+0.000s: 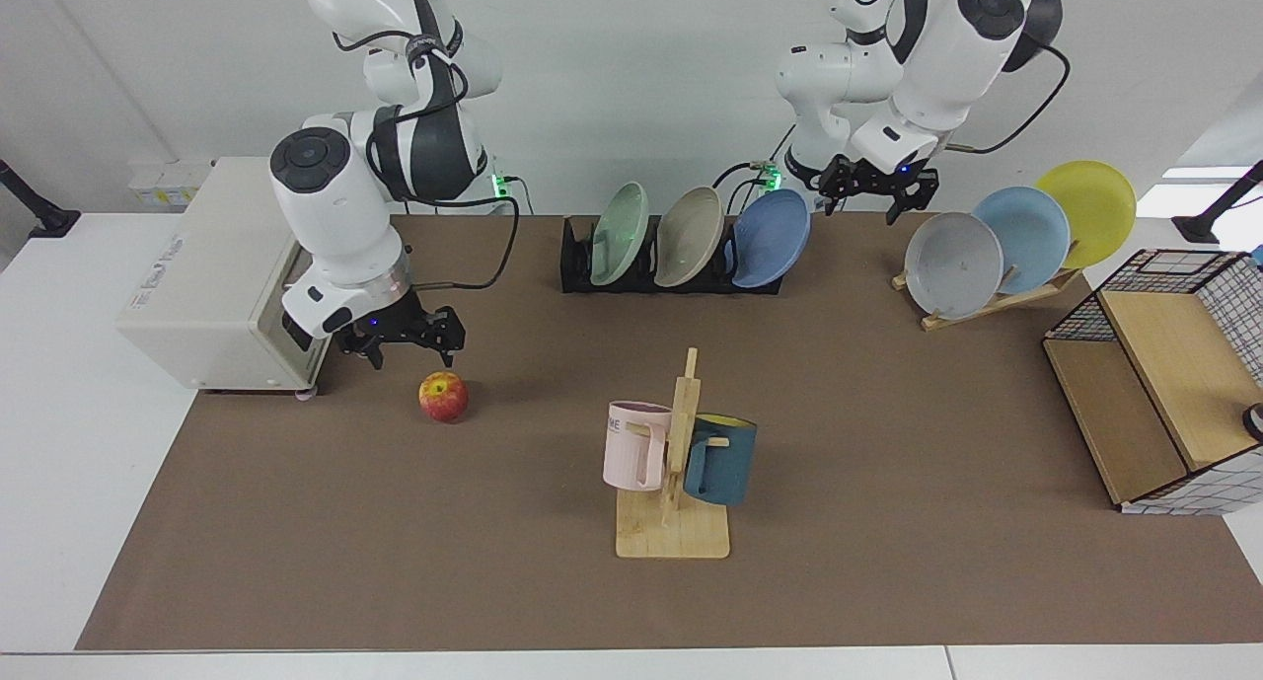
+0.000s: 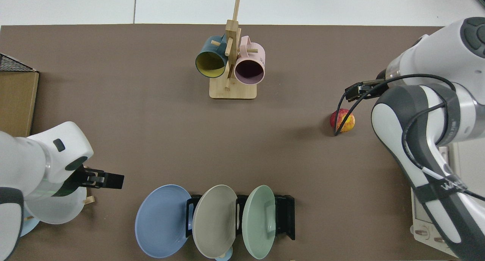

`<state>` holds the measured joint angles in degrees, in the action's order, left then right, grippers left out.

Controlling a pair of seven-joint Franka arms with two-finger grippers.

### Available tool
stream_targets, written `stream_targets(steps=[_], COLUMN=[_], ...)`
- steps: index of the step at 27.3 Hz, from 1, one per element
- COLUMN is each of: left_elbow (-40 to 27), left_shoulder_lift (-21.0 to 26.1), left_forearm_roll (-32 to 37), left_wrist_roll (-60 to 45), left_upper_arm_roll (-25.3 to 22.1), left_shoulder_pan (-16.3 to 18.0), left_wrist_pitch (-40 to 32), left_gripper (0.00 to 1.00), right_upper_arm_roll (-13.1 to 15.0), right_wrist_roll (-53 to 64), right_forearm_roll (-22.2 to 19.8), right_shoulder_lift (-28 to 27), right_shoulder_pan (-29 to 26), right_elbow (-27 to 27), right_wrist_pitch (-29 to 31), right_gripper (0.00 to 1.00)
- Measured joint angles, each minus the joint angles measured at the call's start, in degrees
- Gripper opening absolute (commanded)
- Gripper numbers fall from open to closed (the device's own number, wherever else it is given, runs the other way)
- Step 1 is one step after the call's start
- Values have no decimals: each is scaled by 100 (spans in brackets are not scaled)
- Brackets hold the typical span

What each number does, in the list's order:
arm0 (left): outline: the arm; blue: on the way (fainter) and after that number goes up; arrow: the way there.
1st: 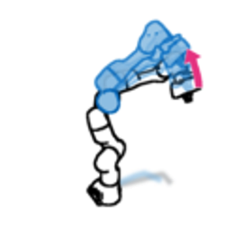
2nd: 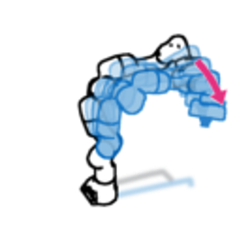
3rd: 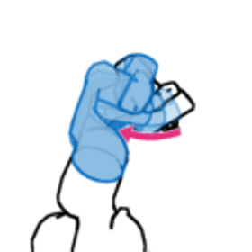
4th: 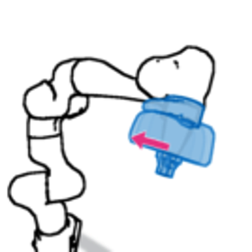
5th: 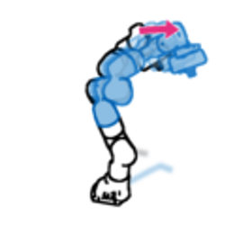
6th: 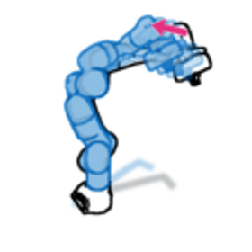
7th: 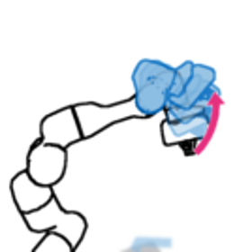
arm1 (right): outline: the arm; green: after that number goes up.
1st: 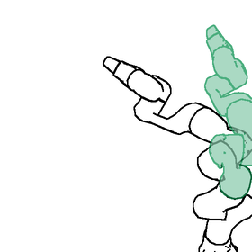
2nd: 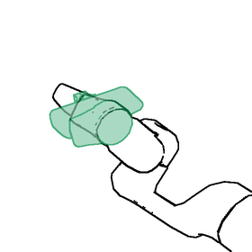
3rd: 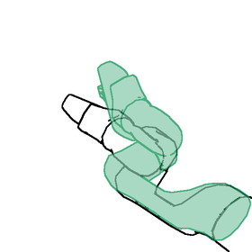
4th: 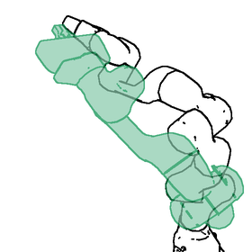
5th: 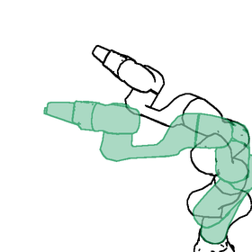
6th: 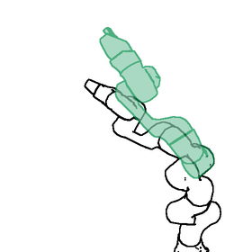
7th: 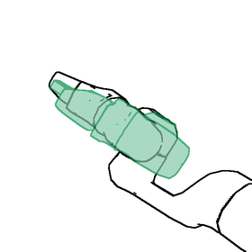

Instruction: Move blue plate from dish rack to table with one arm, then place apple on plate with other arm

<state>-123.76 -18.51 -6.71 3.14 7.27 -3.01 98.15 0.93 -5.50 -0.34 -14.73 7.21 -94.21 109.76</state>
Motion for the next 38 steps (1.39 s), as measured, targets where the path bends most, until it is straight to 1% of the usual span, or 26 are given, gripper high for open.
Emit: stream_targets(steps=[3, 8, 11, 14, 15, 16, 17, 19, 20, 21, 22, 24, 25, 26, 31, 32, 35, 37, 38], left_elbow=[-399, -815, -1002, -1165, -1211, -1252, -1283, -1333, -1353, -1376, -1400, -1436, -1452, -1467, -1512, -1522, -1545, -1553, -1556], left_shoulder_lift=[-67, -138, -174, -196, -199, -201, -202, -202, -202, -203, -203, -203, -203, -203, -204, -204, -204, -205, -206], left_forearm_roll=[-207, -535, -664, -743, -760, -773, -783, -795, -798, -800, -801, -803, -804, -804, -808, -808, -808, -804, -799], left_wrist_roll=[156, 452, 529, 571, 581, 586, 587, 587, 589, 592, 592, 592, 592, 592, 589, 589, 575, 553, 541], left_upper_arm_roll=[18, 20, 19, 19, 19, 19, 19, 24, 29, 36, 45, 67, 82, 101, 252, 279, 347, 386, 410], left_shoulder_pan=[-55, -73, -73, -78, -84, -94, -104, -120, -124, -126, -126, -127, -127, -127, -129, -129, -130, -129, -129], left_wrist_pitch=[202, 262, 268, 271, 274, 279, 283, 289, 293, 296, 299, 305, 309, 311, 311, 311, 311, 310, 310], left_gripper=[100, 100, 100, 97, 90, 86, 85, 79, 79, 76, 69, 62, 54, 50, 46, 43, 27, 14, 10], right_upper_arm_roll=[-7, -17, -17, -18, -19, -19, -19, -19, -19, -19, -18, -17, -16, -15, -11, -9, -2, 1, 2], right_wrist_roll=[0, 0, -1, -1, -1, -1, -1, -1, -1, -1, -1, -1, -1, -1, -1, -1, -1, -1, -2], right_forearm_roll=[0, 0, 0, 0, 0, 0, 0, 0, 0, 0, 0, 0, 0, 0, 0, 0, 0, 0, 0], right_shoulder_lift=[-112, -230, -264, -280, -287, -295, -303, -318, -324, -328, -330, -333, -336, -340, -390, -402, -429, -449, -461], right_shoulder_pan=[3, 27, 53, 69, 69, 69, 69, 69, 69, 69, 69, 68, 68, 68, 66, 65, 64, 63, 63], right_elbow=[-11, -126, -343, -643, -748, -847, -929, -1079, -1138, -1192, -1239, -1301, -1325, -1348, -1476, -1492, -1550, -1585, -1598], right_wrist_pitch=[183, 419, 668, 1005, 1129, 1247, 1341, 1501, 1557, 1601, 1637, 1671, 1680, 1686, 1753, 1787, 1887, 1908, 1915], right_gripper=[100, 100, 100, 100, 100, 100, 100, 100, 100, 100, 100, 100, 100, 100, 100, 100, 100, 100, 100])
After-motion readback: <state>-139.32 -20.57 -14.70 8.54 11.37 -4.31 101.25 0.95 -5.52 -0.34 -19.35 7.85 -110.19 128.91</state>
